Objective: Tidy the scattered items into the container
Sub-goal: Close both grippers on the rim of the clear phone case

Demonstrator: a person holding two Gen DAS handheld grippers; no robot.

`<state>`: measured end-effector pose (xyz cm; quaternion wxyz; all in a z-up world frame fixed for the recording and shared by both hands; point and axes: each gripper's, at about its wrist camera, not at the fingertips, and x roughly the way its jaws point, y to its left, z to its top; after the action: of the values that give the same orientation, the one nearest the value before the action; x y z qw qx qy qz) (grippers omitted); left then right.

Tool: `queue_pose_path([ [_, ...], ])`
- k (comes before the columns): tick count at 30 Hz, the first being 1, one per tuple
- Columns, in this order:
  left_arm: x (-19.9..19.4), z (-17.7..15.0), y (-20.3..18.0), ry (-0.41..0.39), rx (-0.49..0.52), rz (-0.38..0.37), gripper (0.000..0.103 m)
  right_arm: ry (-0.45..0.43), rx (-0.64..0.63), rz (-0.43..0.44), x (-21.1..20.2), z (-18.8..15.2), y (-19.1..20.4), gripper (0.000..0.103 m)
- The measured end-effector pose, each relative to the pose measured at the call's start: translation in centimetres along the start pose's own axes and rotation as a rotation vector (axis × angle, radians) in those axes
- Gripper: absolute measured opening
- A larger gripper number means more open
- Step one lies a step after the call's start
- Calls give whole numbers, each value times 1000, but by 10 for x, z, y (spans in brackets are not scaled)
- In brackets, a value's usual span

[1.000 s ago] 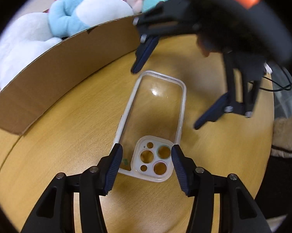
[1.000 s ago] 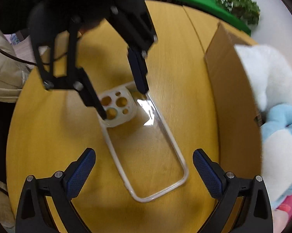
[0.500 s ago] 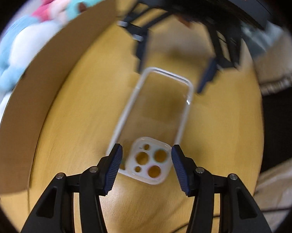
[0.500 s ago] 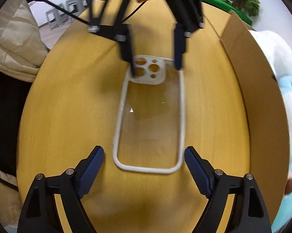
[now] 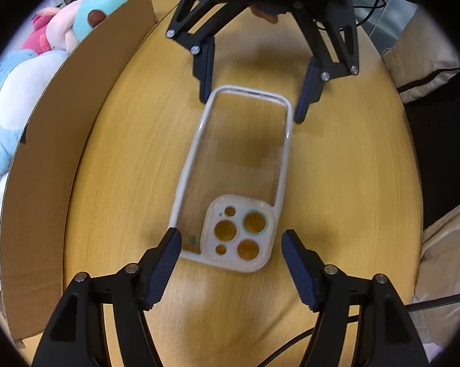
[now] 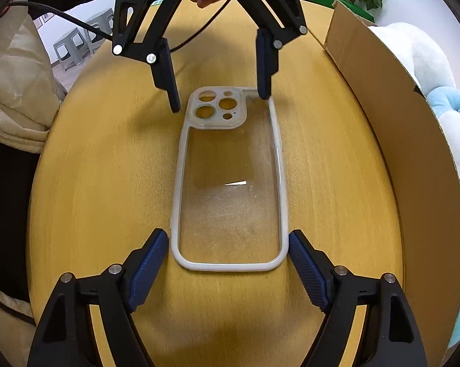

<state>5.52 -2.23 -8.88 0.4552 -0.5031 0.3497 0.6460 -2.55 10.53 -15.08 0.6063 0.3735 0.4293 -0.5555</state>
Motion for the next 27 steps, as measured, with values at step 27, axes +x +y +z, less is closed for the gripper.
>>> queue_pose_path([
  [27,-8,-35,-12,-14,21,1,79,14,39,-4,-5,4,-5,84],
])
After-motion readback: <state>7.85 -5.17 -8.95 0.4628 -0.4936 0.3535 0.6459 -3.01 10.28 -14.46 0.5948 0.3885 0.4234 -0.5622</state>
